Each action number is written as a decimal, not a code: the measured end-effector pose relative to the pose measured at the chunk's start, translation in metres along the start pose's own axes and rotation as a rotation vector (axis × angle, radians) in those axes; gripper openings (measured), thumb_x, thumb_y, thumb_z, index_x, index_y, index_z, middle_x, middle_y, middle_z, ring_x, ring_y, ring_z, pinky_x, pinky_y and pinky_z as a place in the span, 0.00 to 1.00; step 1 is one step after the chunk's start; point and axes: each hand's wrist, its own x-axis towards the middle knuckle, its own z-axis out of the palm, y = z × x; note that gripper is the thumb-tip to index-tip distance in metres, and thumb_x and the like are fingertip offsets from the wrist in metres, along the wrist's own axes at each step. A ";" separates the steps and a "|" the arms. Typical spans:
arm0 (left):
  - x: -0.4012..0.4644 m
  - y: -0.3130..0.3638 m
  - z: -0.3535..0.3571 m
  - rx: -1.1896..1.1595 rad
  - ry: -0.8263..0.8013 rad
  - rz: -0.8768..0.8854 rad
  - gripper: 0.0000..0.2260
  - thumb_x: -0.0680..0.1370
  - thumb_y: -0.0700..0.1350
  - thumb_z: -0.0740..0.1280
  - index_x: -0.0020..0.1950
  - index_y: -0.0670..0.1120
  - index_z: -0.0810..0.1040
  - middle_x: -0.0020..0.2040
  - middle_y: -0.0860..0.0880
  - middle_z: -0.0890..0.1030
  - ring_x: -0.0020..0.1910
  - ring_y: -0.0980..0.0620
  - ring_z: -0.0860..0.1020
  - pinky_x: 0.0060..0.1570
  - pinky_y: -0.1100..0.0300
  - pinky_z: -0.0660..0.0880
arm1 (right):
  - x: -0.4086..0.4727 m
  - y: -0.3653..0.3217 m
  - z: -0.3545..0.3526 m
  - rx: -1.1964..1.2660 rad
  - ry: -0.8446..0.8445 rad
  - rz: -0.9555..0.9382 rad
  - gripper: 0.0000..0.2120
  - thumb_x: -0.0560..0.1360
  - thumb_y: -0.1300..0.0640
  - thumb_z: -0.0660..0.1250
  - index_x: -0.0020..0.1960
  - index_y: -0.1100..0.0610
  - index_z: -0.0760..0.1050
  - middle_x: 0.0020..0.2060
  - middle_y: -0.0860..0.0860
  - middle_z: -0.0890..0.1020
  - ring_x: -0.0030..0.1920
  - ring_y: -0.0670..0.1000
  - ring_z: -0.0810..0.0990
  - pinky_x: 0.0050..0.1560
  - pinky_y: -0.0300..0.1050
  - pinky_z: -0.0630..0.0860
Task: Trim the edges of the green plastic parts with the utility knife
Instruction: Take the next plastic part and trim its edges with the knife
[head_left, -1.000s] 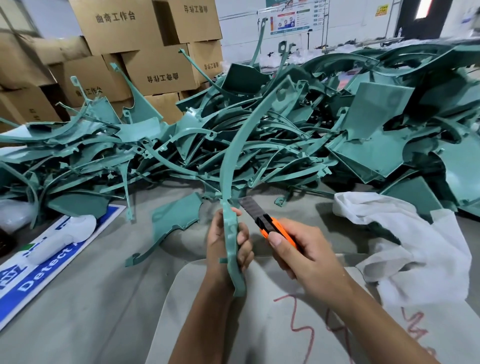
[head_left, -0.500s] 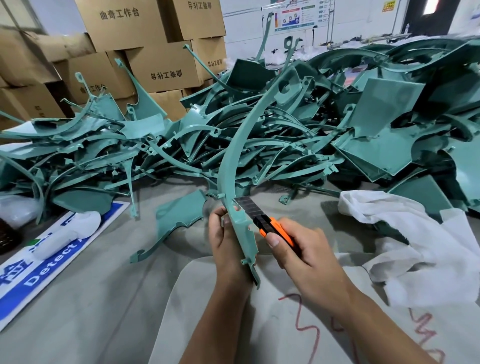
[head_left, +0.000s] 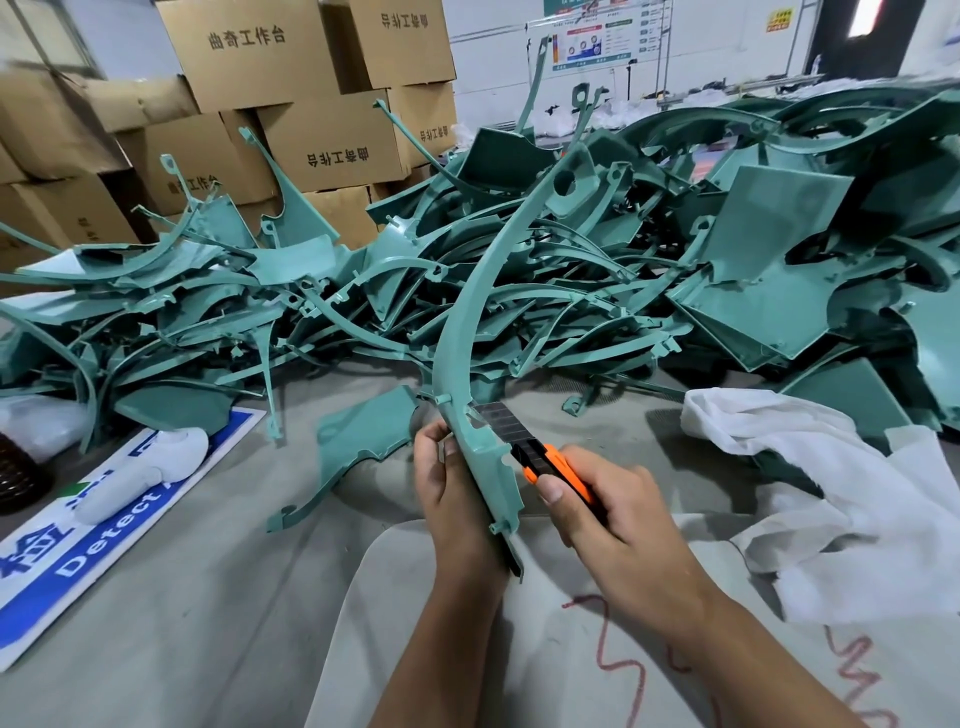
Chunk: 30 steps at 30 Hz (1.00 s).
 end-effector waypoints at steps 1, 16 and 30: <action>0.000 0.000 -0.001 -0.005 -0.019 -0.017 0.10 0.86 0.44 0.56 0.60 0.38 0.69 0.39 0.39 0.68 0.33 0.45 0.65 0.31 0.57 0.66 | 0.000 0.000 0.000 -0.001 0.001 -0.003 0.13 0.86 0.51 0.63 0.44 0.41 0.73 0.31 0.35 0.77 0.28 0.42 0.73 0.32 0.31 0.65; -0.004 0.002 0.000 -0.029 -0.003 -0.010 0.10 0.87 0.43 0.52 0.60 0.39 0.70 0.38 0.40 0.69 0.33 0.45 0.64 0.35 0.54 0.62 | 0.000 -0.004 -0.001 0.033 -0.011 -0.050 0.13 0.86 0.54 0.63 0.45 0.39 0.72 0.33 0.34 0.78 0.30 0.40 0.76 0.35 0.28 0.67; -0.008 0.009 0.001 -0.008 -0.091 -0.032 0.05 0.84 0.45 0.60 0.56 0.43 0.71 0.40 0.41 0.70 0.34 0.44 0.66 0.35 0.51 0.65 | -0.003 0.013 -0.004 0.267 -0.100 0.057 0.15 0.86 0.39 0.60 0.45 0.43 0.79 0.29 0.45 0.74 0.28 0.45 0.69 0.30 0.39 0.66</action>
